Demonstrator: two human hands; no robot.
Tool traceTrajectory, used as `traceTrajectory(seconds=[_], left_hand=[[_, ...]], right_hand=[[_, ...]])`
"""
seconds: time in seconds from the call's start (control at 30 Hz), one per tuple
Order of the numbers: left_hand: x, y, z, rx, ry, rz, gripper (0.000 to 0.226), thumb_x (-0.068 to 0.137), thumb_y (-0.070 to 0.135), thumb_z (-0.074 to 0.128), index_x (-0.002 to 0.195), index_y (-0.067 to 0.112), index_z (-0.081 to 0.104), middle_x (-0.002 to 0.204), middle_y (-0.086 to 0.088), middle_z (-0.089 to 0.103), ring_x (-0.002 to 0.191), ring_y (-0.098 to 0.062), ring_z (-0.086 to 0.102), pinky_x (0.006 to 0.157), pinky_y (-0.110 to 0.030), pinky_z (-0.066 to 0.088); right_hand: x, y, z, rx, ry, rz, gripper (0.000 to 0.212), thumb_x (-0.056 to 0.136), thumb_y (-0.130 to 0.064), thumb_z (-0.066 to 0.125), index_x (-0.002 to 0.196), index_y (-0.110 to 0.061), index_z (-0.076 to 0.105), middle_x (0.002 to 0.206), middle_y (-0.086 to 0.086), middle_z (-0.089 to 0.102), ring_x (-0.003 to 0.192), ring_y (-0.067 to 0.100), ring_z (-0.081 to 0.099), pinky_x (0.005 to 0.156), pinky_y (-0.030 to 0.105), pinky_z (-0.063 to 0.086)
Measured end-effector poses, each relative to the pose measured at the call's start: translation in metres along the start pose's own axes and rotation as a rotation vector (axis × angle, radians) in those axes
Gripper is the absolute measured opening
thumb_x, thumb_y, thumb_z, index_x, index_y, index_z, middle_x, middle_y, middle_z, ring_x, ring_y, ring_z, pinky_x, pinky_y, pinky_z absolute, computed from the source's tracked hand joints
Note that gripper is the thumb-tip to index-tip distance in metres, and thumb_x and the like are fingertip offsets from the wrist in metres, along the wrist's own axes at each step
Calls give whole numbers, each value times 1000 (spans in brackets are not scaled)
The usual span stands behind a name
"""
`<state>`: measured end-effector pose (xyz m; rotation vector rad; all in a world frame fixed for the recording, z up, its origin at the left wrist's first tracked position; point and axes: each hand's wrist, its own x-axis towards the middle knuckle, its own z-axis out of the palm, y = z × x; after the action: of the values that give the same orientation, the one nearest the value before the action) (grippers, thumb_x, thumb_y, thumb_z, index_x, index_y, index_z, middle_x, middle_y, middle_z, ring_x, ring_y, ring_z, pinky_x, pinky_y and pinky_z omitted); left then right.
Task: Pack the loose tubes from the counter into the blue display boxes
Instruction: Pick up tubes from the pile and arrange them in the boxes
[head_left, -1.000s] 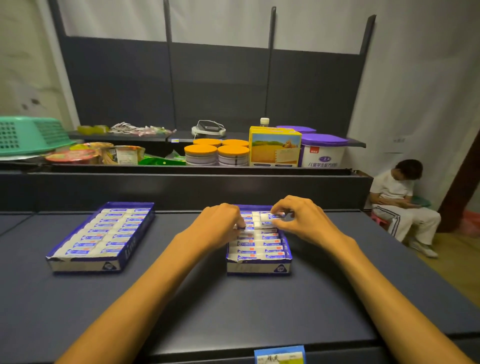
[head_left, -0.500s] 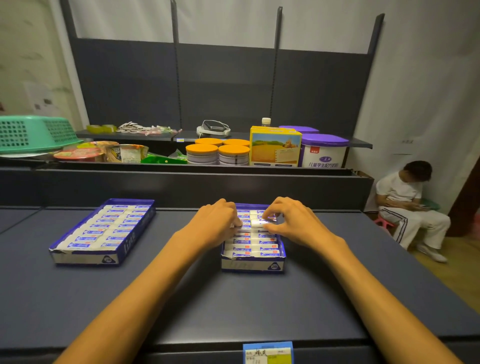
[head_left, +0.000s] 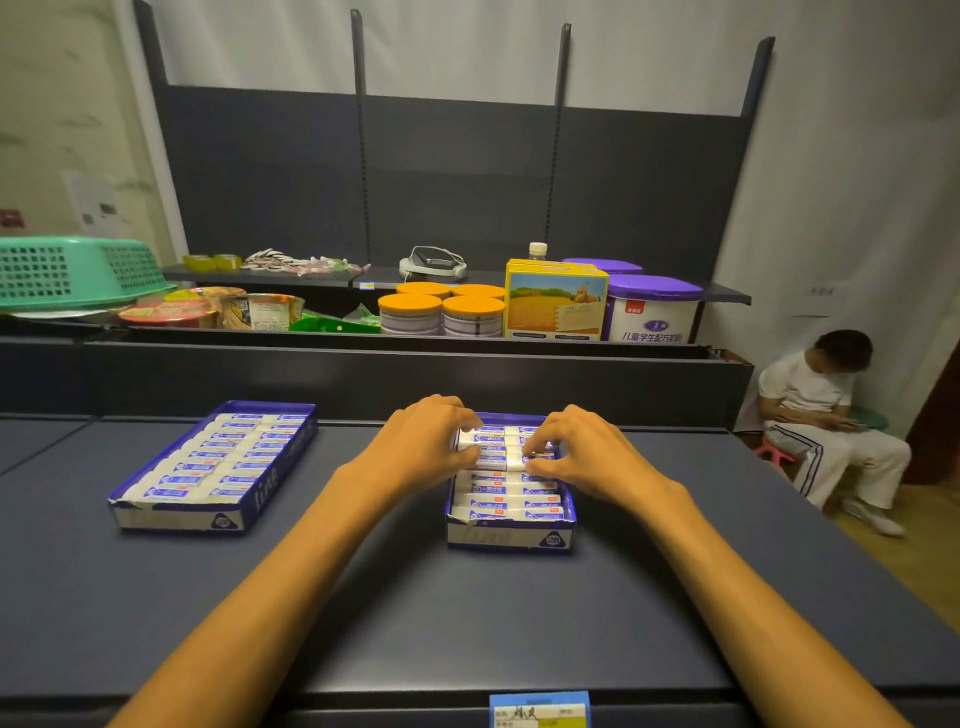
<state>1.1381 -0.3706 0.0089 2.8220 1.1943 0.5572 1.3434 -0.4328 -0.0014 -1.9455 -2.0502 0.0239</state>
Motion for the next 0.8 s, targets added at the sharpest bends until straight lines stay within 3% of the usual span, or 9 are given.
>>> traceTrajectory(seconds=[0.53, 0.8], left_hand=[[-16, -8, -3, -4, 6, -43, 43, 89, 42, 63, 128, 25, 57, 126, 5, 57, 116, -11, 51, 92, -32, 49], [-49, -14, -27, 35, 90, -131, 43, 90, 40, 61, 129, 23, 57, 126, 2, 59, 114, -13, 54, 94, -34, 49]], right_hand=[[-4, -3, -3, -38, -49, -45, 39, 88, -41, 65, 123, -24, 66, 129, -5, 57, 115, 9, 48, 84, 24, 44], [-23, -14, -11, 153, 62, -10, 46, 90, -41, 64, 133, -30, 52, 131, -5, 56, 116, 11, 52, 93, 33, 50]])
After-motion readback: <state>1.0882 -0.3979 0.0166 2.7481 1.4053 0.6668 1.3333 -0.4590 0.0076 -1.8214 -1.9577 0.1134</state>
